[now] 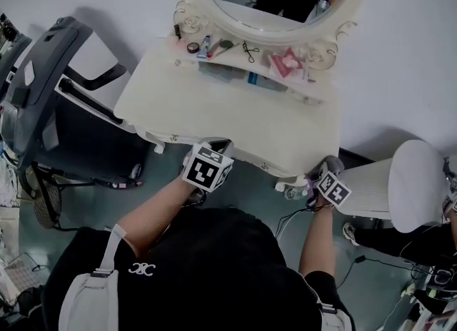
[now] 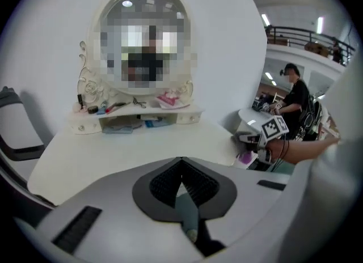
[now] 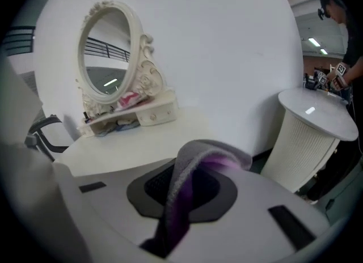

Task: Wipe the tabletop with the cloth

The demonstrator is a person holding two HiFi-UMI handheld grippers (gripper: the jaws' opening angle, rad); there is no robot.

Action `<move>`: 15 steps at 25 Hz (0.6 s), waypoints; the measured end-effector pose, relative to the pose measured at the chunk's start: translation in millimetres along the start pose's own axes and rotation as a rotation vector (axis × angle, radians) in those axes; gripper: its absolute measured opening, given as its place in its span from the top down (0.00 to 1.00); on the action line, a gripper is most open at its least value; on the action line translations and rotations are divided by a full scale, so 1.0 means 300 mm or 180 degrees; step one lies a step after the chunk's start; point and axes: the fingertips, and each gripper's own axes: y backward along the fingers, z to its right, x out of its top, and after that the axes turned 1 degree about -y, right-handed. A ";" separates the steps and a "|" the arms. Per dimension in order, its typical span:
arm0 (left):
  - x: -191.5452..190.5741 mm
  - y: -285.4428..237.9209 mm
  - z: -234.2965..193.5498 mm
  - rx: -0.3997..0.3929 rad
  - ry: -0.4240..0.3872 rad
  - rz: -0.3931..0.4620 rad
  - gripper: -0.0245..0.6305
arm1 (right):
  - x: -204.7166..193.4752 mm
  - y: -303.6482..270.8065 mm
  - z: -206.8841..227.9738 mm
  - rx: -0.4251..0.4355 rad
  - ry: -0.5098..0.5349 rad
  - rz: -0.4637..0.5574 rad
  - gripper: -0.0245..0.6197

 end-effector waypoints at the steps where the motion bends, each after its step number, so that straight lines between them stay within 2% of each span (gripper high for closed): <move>1: 0.050 0.012 0.021 -0.0056 0.0007 0.0100 0.96 | 0.038 0.042 -0.042 0.0076 0.0047 0.0181 0.90; 5: 0.202 0.045 0.111 -0.0046 -0.0209 0.0437 0.96 | 0.222 0.247 -0.231 0.0410 0.0247 0.0924 0.90; 9: 0.299 0.085 0.234 -0.0070 -0.0366 0.0724 0.96 | 0.372 0.474 -0.417 0.0738 0.0526 0.1541 0.90; 12: 0.338 0.111 0.294 -0.0096 -0.0401 0.0839 0.96 | 0.398 0.582 -0.509 0.0856 0.0647 0.1754 0.90; 15: 0.359 0.102 0.298 0.0078 -0.0577 0.0862 0.96 | 0.364 0.577 -0.575 0.0886 0.0802 0.1641 0.90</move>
